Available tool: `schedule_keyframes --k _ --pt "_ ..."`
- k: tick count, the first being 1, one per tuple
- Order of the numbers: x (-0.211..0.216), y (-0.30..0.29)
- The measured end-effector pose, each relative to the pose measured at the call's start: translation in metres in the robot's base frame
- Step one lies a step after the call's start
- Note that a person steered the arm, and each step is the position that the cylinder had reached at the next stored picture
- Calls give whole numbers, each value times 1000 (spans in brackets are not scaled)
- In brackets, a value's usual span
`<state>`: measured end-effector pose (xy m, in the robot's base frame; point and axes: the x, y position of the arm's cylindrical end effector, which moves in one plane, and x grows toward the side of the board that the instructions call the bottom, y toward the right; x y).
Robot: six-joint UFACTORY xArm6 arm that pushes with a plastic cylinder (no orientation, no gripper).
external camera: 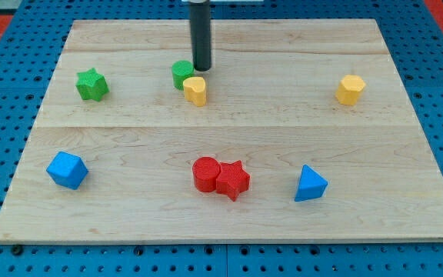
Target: Move the green circle towards the bottom of the green star
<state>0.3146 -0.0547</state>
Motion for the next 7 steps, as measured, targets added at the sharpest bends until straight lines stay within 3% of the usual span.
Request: schedule_keyframes --k 1,2,3,5,6,7 --pt "10 -54" --pt "8 -72" --pt "-9 -26" --pt "53 -62" --pt "57 -119" --pt "88 -99"
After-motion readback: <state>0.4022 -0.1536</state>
